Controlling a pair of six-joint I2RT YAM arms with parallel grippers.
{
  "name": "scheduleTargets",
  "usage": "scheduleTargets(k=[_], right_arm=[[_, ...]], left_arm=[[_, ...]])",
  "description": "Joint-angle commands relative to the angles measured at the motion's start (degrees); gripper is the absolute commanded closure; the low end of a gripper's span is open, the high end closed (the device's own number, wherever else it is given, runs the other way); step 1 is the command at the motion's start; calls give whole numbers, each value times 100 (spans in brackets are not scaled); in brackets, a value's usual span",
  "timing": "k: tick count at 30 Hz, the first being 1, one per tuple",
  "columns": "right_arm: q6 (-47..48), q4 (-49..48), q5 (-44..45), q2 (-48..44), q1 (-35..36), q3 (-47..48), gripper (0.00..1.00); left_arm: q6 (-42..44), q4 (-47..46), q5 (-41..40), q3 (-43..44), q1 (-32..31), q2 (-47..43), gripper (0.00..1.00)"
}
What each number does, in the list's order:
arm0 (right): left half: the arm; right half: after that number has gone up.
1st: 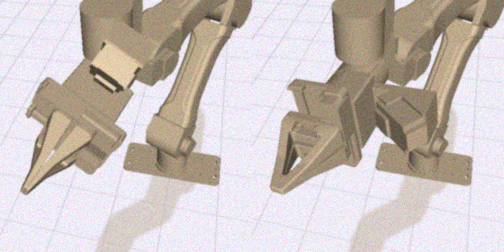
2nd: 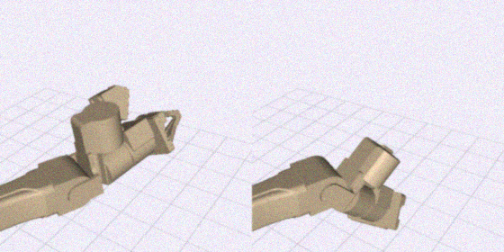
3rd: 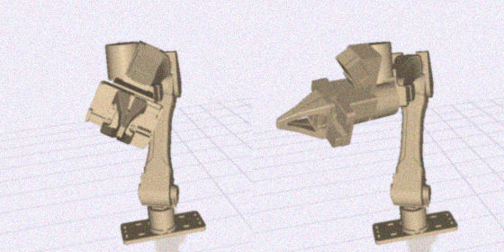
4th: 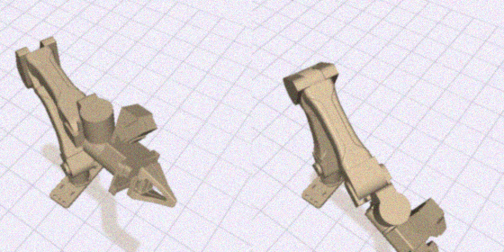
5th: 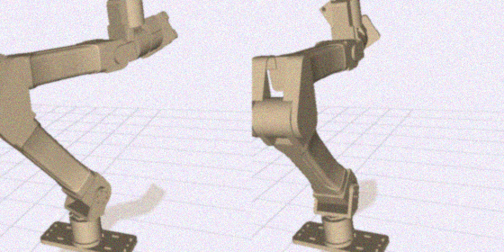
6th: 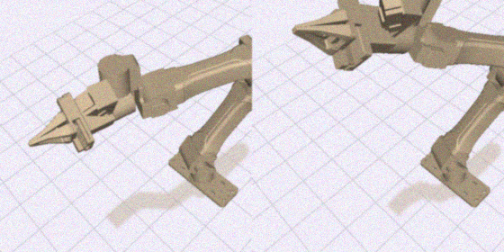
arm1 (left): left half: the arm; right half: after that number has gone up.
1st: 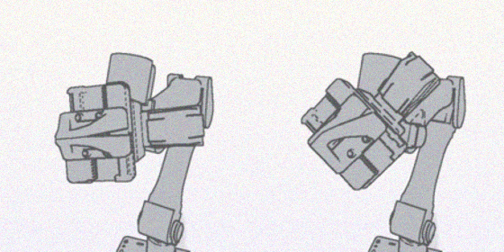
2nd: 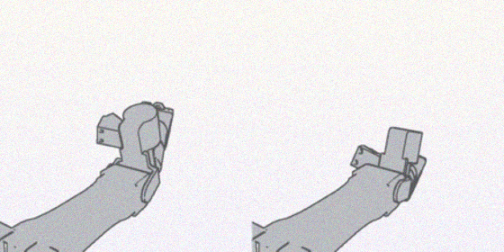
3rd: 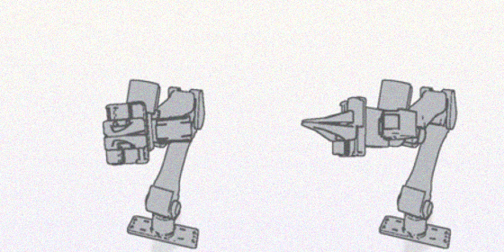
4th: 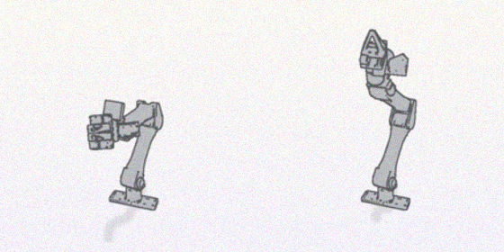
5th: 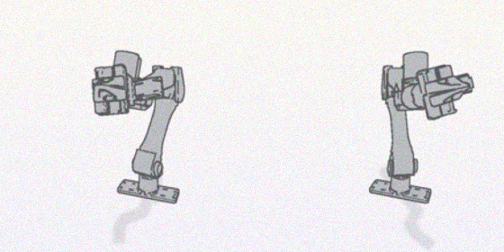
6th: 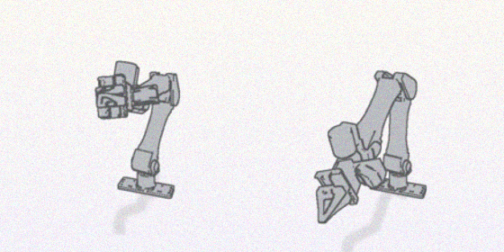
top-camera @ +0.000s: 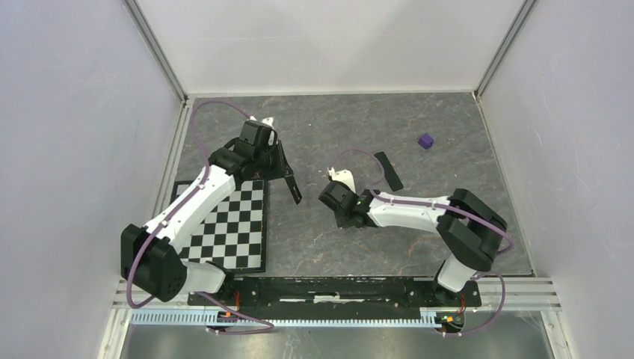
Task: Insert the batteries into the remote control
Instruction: Pick up the battery from the center of the board, then load the battery into the remote control.
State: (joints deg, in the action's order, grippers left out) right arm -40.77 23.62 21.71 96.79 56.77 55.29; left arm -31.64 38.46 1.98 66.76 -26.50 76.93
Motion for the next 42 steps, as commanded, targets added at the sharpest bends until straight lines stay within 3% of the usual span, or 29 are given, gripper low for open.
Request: scheduleTargets(k=[1, 6, 13, 23, 38, 42], right_arm=[[740, -219, 163, -941, -67, -71, 100], [1527, -588, -426, -1829, -255, -112, 100], [2385, -349, -1450, -2002, -303, 443, 100], [2793, -347, -1565, -1823, -320, 610, 100], [2816, -434, -1825, -1686, -356, 562, 99], [2762, -387, -1705, -1613, -369, 613, 93]], left_arm=[[346, -1687, 2095, -560, 358, -112, 98], [159, -3015, 3765, -1065, 517, 212, 98], [-251, -4262, 5072, -1421, 522, 630, 98], [-630, -4150, 5426, -1247, 517, 797, 98], [-1150, -4050, 5111, -1031, 521, 937, 98], [-1279, -4150, 5326, -1051, 521, 927, 98]])
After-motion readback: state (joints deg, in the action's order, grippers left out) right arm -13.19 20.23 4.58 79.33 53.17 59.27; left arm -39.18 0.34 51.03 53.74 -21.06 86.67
